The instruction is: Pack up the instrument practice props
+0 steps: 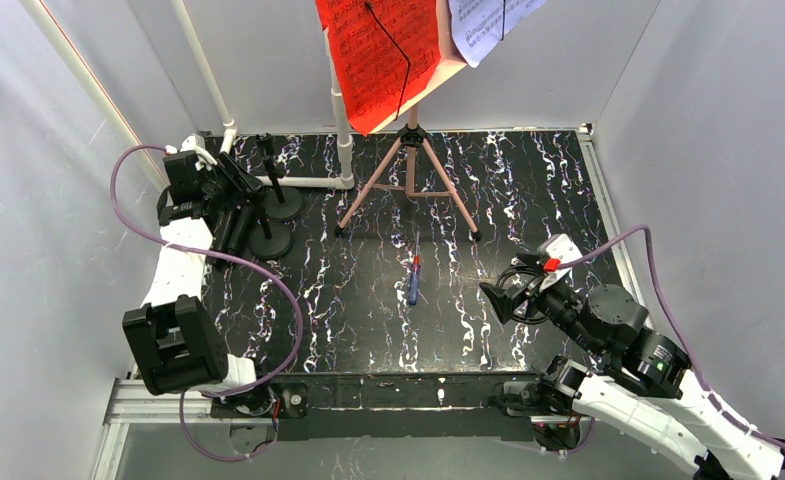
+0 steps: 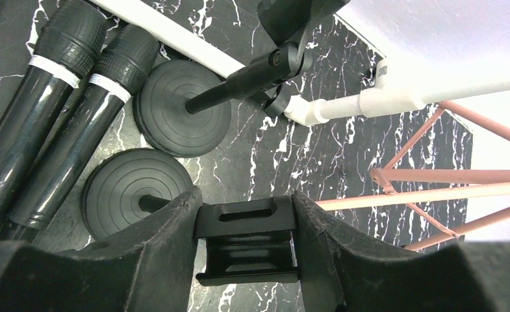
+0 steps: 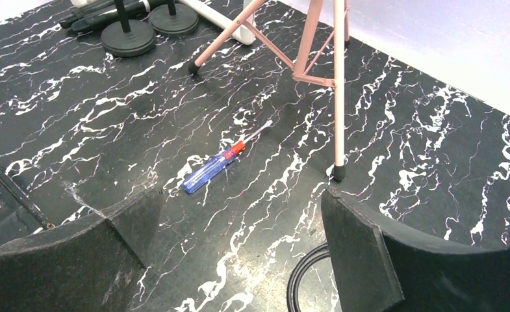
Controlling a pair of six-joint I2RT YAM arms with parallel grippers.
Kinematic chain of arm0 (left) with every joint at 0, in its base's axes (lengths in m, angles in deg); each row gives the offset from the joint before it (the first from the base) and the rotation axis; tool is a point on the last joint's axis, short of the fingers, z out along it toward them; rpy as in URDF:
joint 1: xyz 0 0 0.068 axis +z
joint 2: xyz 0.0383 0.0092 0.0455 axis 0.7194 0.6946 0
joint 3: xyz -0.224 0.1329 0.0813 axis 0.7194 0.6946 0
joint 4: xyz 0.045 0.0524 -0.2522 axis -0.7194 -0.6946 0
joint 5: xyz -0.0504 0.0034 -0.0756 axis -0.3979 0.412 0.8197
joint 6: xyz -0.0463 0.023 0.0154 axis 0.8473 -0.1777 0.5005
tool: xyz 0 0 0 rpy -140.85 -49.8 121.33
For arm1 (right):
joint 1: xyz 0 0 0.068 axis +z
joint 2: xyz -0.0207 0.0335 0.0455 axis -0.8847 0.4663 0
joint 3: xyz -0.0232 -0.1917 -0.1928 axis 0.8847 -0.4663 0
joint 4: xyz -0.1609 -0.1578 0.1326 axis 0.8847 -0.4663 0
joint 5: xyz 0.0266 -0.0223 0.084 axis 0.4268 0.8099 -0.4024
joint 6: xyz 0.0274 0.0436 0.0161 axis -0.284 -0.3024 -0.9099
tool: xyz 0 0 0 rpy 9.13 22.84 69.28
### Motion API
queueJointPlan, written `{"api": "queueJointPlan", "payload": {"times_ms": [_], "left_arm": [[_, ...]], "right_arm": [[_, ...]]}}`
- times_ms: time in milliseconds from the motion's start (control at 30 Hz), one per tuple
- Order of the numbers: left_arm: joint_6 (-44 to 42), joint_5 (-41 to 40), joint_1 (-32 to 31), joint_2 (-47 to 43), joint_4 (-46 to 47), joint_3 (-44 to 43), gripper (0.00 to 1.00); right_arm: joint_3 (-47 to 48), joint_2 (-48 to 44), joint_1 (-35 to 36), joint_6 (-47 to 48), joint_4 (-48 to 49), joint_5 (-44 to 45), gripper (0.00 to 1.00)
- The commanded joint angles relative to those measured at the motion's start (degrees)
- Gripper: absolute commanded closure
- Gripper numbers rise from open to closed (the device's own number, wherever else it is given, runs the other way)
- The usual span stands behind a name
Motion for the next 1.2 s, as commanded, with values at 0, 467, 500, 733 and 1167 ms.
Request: {"api": "queueJointPlan", "payload": {"times_ms": [0, 467, 500, 733, 1167], "left_arm": [[-2.36, -2.3, 0.66, -4.32, 0.54, -0.38, 0.45], [-6.66, -5.57, 0.66, -18.04, -5.91, 0.21, 0.06], [-6.62, -5.62, 0.67, -19.94, -5.67, 1.08, 0.03], [-9.75, -3.73, -5.62, -27.8, -6.05, 3.06, 0.02], [-17.48, -1.15, -20.63, -33.76, -4.49, 6.92, 0.02]], "right_arm": [[-0.14, 1.5, 0.13, -0.68, 0.96, -1.47, 0.01], [2.18, 11.75, 0.15, -9.54, 1.47, -2.43, 0.01], [2.47, 13.18, 0.15, -10.0, 1.42, -2.48, 0.01], [4.85, 25.57, 0.14, -11.19, 2.45, 0.18, 0.01], [11.01, 45.85, -19.44, -5.38, 21.97, -10.83, 0.02]]}}
